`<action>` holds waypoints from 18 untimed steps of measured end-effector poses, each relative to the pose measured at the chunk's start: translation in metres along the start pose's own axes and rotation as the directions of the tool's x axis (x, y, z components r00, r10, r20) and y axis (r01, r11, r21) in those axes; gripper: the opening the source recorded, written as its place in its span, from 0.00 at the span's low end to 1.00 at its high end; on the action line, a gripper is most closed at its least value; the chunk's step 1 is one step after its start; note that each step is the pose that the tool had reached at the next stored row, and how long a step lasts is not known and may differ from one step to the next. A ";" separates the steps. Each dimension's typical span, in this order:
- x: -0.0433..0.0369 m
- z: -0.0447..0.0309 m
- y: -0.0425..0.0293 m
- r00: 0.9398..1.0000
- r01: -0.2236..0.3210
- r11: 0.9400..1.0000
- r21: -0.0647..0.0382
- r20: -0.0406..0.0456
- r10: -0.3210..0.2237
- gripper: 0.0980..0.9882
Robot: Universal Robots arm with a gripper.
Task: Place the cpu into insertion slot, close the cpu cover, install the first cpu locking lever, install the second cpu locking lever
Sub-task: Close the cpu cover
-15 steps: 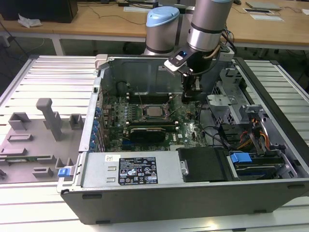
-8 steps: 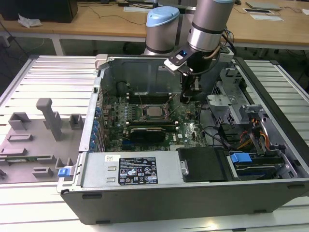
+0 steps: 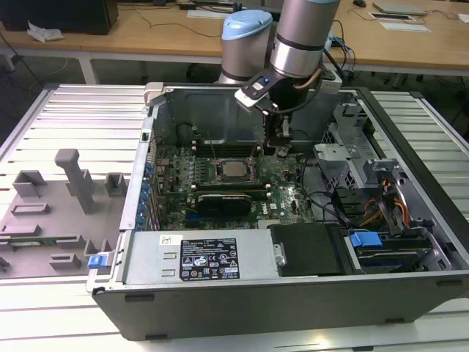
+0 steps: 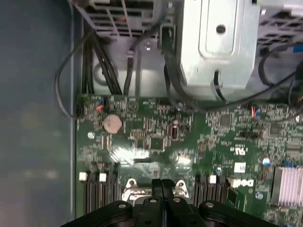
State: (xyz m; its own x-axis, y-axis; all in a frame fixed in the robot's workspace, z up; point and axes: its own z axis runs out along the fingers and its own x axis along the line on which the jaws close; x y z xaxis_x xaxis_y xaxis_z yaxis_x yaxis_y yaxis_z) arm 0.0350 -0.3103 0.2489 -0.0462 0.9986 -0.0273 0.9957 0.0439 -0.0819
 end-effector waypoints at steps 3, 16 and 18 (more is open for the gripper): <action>0.0006 0.0005 -0.0068 1.000 0.000 1.000 -0.002 0.000 0.000 0.01; 0.0030 0.0043 -0.0328 1.000 -0.001 0.999 -0.036 0.001 0.001 0.01; 0.0032 0.0053 -0.0381 1.000 -0.001 0.999 -0.041 0.002 0.001 0.01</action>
State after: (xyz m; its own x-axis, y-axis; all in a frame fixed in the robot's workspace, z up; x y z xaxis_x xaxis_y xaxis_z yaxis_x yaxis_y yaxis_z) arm -0.0035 -0.3089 0.2466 -0.0451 0.9986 -0.0294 0.9982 0.0439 -0.0407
